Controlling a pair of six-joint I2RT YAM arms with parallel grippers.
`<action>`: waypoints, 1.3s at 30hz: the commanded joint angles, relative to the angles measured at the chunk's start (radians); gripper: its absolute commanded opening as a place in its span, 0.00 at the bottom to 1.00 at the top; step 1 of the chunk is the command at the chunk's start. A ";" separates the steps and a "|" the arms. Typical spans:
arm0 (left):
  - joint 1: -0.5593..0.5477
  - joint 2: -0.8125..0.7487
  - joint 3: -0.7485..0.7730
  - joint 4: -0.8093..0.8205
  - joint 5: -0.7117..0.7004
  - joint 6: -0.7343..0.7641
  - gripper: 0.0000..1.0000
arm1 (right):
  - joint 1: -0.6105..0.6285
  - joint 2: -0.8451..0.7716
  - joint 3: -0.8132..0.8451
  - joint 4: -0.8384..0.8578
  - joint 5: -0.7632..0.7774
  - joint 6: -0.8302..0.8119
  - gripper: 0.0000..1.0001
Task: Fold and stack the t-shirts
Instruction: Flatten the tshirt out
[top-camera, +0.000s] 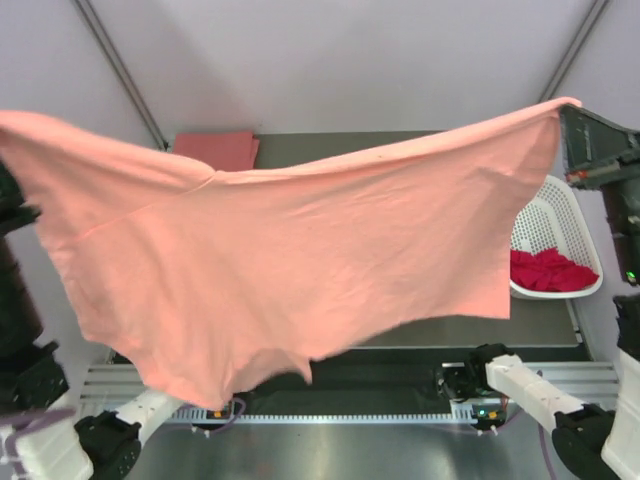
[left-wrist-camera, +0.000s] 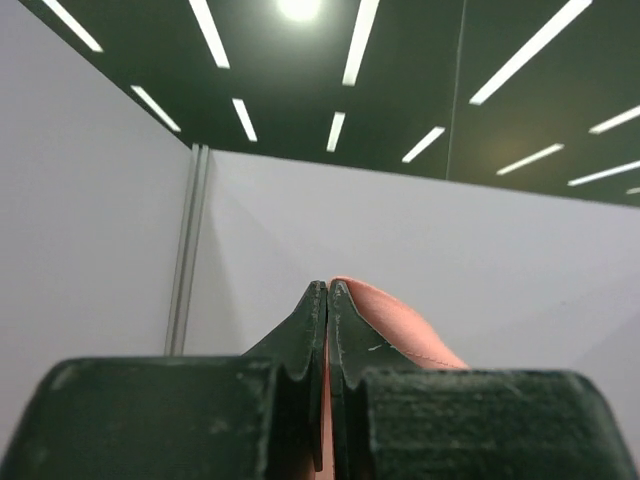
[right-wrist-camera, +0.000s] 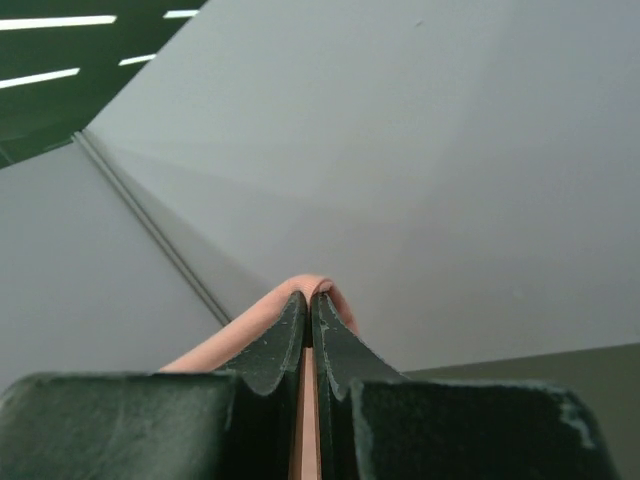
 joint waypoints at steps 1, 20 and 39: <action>0.002 0.110 -0.057 0.076 -0.001 0.046 0.00 | 0.004 0.078 -0.083 0.022 0.017 0.039 0.00; 0.106 0.851 -0.794 0.509 -0.092 -0.033 0.00 | -0.097 0.824 -0.652 0.795 0.068 -0.010 0.00; 0.191 1.193 -0.320 0.326 -0.288 -0.001 0.00 | -0.261 1.452 0.140 0.341 -0.128 -0.077 0.00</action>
